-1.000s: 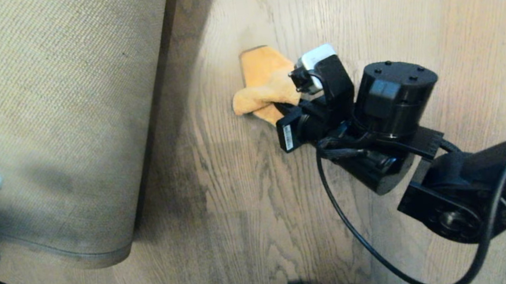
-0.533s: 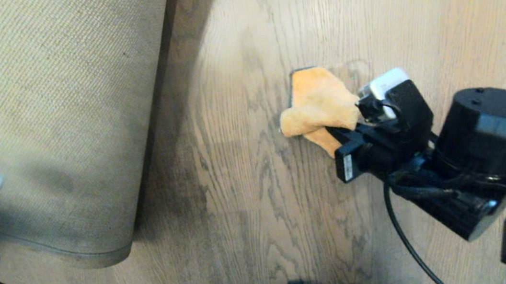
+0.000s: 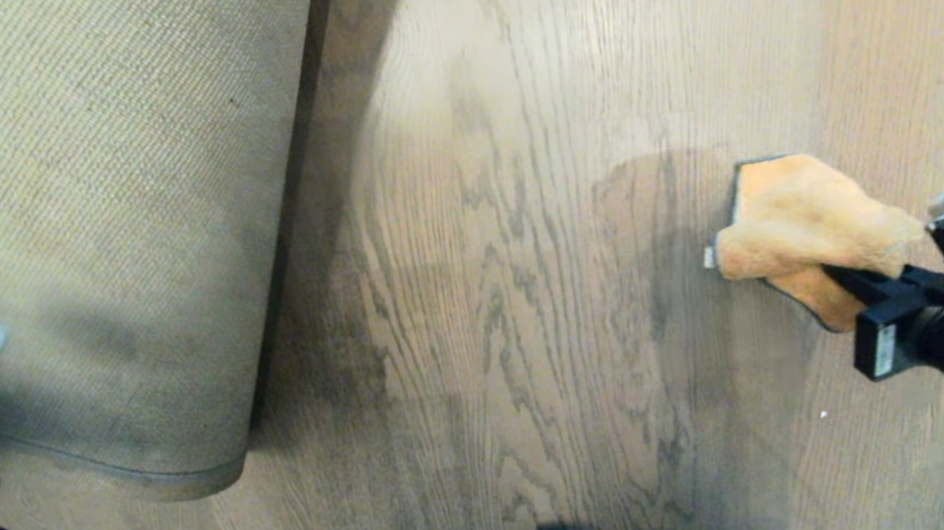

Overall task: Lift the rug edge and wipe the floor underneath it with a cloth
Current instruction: Wipe the floor under the carpet with a rag, then lay down the carpet

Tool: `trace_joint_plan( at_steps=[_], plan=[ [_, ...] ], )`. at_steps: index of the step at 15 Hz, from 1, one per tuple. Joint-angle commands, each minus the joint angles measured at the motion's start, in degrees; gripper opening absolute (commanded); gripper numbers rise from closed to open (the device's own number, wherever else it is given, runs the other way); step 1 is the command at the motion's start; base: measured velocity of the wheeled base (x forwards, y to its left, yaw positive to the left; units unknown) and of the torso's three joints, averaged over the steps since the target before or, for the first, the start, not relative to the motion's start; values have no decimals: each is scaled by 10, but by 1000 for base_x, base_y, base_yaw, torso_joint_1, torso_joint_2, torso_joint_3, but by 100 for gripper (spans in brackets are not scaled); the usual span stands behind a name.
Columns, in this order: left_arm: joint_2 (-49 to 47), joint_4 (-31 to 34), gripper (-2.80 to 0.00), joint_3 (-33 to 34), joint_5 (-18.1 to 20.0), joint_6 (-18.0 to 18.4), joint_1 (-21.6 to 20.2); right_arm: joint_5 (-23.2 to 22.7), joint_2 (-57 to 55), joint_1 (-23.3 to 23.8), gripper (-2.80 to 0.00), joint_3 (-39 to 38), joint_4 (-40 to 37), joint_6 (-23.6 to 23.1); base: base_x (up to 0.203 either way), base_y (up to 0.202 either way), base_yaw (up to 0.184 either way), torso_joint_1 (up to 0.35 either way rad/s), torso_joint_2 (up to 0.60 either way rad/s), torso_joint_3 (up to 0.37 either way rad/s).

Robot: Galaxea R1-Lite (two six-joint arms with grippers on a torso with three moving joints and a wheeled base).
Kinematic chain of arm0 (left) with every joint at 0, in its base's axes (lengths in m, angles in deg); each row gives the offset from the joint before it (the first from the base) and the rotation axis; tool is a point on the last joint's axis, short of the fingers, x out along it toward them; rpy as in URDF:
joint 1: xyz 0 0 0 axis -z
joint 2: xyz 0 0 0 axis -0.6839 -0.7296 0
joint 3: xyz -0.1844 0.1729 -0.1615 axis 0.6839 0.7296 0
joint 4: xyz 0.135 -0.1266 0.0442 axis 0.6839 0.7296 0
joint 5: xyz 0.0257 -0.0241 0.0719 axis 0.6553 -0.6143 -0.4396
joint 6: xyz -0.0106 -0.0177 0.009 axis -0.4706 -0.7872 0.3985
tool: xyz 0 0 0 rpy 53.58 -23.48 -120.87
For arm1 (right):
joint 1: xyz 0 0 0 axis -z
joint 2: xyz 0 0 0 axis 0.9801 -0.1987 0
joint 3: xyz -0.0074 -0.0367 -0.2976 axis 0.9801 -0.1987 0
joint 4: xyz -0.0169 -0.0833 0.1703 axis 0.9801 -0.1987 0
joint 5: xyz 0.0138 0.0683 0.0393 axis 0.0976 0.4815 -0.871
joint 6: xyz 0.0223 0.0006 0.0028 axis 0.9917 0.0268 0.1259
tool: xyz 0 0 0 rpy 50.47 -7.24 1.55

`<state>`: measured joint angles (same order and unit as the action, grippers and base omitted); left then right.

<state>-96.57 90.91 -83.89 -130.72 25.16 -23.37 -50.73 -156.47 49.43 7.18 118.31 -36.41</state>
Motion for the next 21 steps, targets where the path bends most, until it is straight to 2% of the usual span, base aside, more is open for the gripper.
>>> trace_joint_plan(
  at_steps=[1, 5, 11, 13, 16, 18, 21],
  plan=[
    [-3, 1, -280, 1, -4, 1, 1, 2, 85, 42, -280, -24, -47, -1, 0, 0, 0, 0, 0, 0],
    [-5, 1, -280, 0, -4, 1, 1, 1, 232, 99, -280, -63, -187, -1, 0, 0, 0, 0, 0, 0],
    [-5, -1, -280, 3, 3, 1, 3, 0, 538, 170, -280, -68, -575, -1, 0, 0, 0, 0, 0, 0],
    [-5, -1, -280, 4, 3, 1, 3, 2, 581, 189, -280, -65, -656, -1, 0, 0, 0, 0, 0, 0],
    [-5, -1, -280, 5, 3, 1, 2, -1, 575, 238, -280, -63, -715, -1, 0, 0, 0, 0, 0, 0],
    [-5, -1, -280, 6, 3, 1, 3, -2, 575, 248, -280, -65, -732, 0, 0, 0, 0, 0, 0, 0],
    [-6, -1, -280, 6, 3, 1, 2, -21, 558, 301, -280, -65, -736, 3, 0, 0, 0, 0, 0, 0]
  ],
)
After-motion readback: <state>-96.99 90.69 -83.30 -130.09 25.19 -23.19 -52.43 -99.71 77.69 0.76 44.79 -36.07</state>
